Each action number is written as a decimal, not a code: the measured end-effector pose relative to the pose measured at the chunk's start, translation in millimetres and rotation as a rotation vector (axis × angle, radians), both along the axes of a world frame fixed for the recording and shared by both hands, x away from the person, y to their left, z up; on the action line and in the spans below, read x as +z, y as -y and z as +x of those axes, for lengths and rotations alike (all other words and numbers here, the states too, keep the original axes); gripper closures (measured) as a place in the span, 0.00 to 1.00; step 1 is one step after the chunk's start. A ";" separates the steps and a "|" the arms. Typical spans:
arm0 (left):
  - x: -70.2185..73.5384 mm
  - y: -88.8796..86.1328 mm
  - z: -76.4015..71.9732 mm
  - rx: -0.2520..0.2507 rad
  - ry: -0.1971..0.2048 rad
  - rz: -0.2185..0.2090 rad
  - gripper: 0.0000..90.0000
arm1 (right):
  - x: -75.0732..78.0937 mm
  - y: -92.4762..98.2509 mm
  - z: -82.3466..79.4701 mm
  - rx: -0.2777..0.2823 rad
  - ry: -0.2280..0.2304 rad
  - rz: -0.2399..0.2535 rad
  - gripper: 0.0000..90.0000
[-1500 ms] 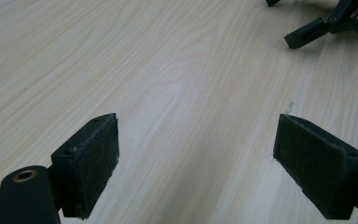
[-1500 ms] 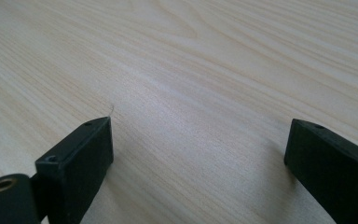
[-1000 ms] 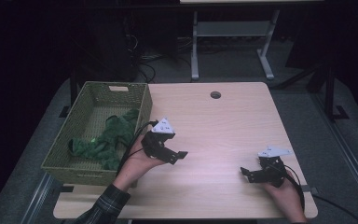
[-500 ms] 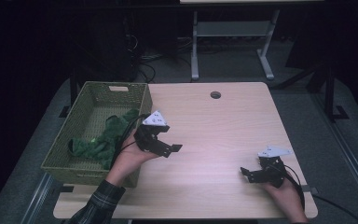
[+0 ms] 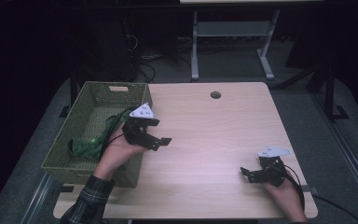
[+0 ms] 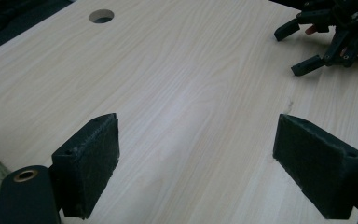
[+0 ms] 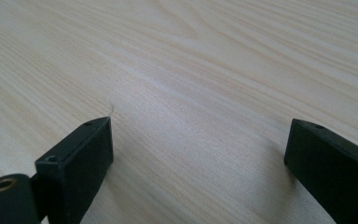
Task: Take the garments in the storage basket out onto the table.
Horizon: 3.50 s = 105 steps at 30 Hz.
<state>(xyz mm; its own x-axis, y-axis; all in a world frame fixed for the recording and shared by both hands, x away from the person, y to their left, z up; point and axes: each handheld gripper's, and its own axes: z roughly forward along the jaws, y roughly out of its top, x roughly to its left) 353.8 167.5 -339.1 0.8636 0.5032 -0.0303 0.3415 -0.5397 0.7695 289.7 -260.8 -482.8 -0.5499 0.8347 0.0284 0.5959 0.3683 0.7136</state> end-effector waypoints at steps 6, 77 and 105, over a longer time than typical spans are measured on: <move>-3.3 -12.1 4.7 0.018 -0.014 0.012 0.15 | 0.0 -0.1 -0.1 -0.002 -0.001 0.001 0.08; -51.1 -147.9 45.3 0.317 -0.098 0.215 0.39 | 0.0 0.0 0.9 -0.015 0.000 0.001 0.08; -52.1 -157.8 49.2 0.336 -0.240 0.146 0.94 | 0.0 0.0 0.9 -0.014 0.000 0.001 0.09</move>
